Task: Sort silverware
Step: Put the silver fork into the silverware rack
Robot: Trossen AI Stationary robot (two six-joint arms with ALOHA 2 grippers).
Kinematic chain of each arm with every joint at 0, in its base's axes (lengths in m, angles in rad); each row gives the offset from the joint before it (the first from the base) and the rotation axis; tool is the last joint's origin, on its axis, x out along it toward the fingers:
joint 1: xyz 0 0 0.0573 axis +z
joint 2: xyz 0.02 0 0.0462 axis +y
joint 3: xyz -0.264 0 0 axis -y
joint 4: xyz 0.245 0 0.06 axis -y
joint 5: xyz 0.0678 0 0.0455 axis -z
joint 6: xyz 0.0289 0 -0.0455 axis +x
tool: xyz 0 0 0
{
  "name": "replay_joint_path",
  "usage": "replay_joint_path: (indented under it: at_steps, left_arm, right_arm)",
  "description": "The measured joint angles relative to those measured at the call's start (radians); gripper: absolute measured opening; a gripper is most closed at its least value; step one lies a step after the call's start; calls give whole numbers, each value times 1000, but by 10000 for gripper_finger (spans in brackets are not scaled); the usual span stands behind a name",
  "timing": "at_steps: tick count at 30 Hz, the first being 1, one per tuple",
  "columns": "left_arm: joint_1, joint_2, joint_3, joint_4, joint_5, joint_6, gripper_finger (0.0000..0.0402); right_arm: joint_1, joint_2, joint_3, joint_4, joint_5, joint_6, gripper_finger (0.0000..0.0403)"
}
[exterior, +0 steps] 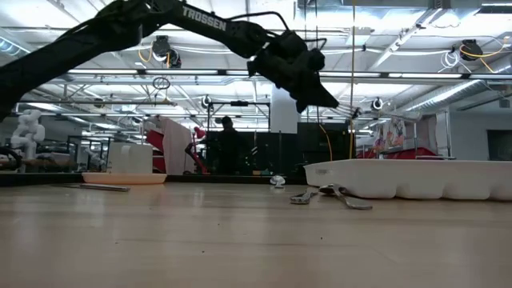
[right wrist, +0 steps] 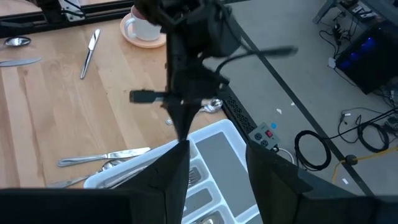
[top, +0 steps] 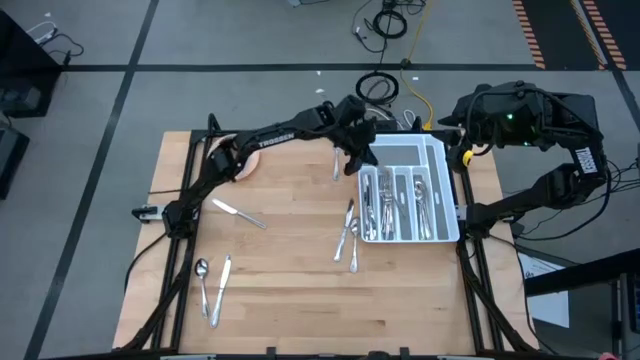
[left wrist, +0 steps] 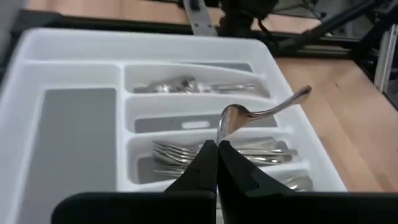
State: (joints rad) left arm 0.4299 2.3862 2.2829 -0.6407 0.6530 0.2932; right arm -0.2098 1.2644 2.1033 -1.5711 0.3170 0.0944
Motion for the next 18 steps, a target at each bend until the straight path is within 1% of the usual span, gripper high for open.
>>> replay_joint_path:
  at_steps: [8, 10, 14, 16, 18]
  left_arm:
    - [-40, 90, 74, -27, -7, 0, 0]
    - [-42, 97, 72, -80, -33, 18, 0]
    - [-39, 106, 72, -192, -114, 112, 0]
    - [-39, 107, 72, -200, -147, 137, 0]
    - [-42, 106, 73, -195, -158, 153, 0]
  right_arm:
    - [0, 0, 0, 0, 0, -5, 150]
    - [0, 0, 0, 0, 0, -5, 150]
    - [0, 0, 0, 0, 0, -5, 150]
    - [0, 0, 0, 0, 0, -5, 150]
    - [0, 0, 0, 0, 0, -5, 150]
